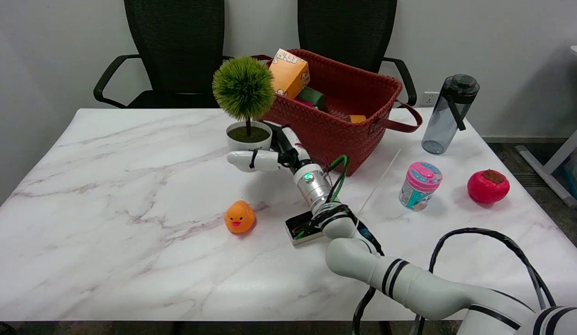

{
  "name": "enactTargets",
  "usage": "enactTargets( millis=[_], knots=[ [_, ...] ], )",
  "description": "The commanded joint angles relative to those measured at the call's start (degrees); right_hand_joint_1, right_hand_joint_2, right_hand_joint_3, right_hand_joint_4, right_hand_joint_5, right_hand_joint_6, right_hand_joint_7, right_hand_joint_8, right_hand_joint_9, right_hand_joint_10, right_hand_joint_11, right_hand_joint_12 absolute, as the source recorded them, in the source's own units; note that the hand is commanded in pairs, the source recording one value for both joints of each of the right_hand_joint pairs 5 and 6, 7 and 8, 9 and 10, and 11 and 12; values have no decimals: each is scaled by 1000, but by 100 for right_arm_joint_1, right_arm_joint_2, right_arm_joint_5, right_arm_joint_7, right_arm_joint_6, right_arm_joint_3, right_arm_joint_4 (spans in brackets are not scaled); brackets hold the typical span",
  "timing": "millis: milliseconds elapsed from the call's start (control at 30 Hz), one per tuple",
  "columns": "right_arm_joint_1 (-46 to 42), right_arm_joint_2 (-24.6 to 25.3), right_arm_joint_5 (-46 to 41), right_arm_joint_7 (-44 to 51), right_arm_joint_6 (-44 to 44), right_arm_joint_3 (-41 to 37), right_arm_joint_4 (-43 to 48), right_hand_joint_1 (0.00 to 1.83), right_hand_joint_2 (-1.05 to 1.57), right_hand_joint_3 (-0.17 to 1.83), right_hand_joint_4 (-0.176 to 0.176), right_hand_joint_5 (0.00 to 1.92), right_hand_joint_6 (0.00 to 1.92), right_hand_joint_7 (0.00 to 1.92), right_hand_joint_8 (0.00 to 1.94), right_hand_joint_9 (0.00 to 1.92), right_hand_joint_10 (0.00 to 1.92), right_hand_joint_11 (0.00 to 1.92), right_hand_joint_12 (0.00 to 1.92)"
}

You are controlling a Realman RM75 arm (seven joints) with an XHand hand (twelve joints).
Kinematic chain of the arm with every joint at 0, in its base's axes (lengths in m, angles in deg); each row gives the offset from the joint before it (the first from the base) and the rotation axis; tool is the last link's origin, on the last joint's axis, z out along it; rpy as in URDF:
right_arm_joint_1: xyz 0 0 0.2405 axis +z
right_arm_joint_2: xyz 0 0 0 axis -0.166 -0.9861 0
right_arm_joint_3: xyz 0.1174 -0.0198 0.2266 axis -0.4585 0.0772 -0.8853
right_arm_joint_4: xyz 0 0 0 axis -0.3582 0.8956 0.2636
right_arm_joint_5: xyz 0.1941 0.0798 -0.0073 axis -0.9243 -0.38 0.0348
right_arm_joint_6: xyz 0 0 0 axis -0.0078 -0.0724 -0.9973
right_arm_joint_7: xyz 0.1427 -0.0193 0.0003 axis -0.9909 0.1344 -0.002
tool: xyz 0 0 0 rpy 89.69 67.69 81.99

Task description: Place the potted plant into the brown storage basket.

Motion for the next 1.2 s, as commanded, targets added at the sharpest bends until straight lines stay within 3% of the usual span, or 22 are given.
enactTargets(
  millis=[33,667,1200],
  knots=[
    [-75,-367,177,3,-482,-15,1107,1085,684,-175,0,634,634,960,960,842,842,520,520],
    [258,-786,272,11,-617,-162,1544,1088,668,-175,0,589,589,951,951,844,844,510,510],
    [1005,-943,263,-14,-617,-458,664,1077,611,-175,0,549,549,923,923,796,796,430,430]
  ],
)
